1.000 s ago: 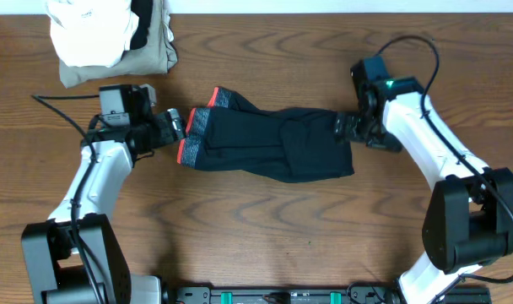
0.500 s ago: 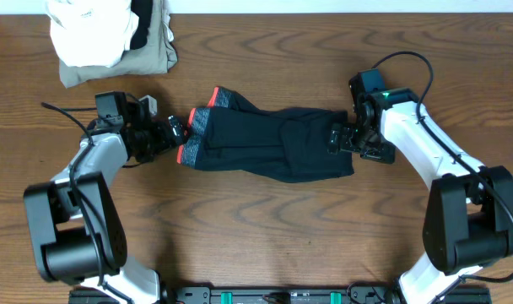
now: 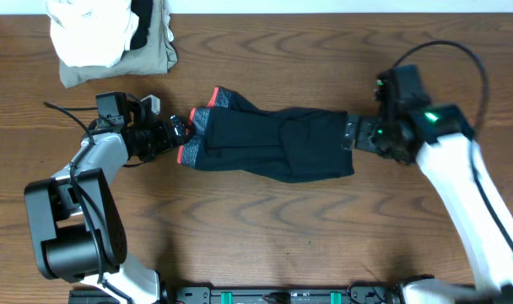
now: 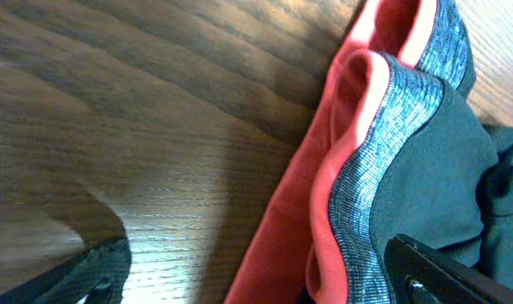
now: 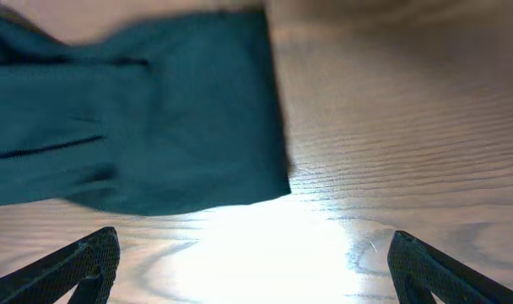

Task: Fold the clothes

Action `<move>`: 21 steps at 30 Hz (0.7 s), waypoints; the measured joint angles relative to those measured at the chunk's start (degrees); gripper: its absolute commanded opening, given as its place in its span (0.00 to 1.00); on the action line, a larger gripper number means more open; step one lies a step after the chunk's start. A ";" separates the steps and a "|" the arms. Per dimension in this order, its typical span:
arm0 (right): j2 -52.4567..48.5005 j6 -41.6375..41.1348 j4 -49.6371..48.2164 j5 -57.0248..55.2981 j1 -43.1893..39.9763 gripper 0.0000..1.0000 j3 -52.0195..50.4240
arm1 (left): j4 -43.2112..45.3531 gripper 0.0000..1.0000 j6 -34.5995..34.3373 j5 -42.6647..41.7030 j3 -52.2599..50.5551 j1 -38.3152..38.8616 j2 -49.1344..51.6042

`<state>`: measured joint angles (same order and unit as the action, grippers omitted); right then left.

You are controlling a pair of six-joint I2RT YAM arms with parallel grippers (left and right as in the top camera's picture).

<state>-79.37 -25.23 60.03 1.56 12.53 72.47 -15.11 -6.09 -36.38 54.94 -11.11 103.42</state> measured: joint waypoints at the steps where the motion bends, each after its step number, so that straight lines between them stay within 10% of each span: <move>1: 2.73 0.00 0.50 0.00 0.00 0.99 0.00 | 0.13 0.98 0.04 -0.35 0.02 0.31 0.11; 5: 10.47 0.00 2.64 0.00 0.00 0.99 0.00 | 0.17 0.98 0.22 -1.86 0.24 2.21 0.79; 15: 17.00 0.00 4.72 0.00 0.00 0.99 -0.02 | -5.18 0.30 0.39 -3.89 0.79 6.01 3.13; 21: 16.94 0.00 4.96 0.00 0.00 0.99 -0.11 | -10.43 0.08 0.28 -3.63 0.52 5.86 4.00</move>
<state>-62.43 -25.23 64.99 1.56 12.53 72.36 -25.54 -5.80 -40.01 55.46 -5.26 107.42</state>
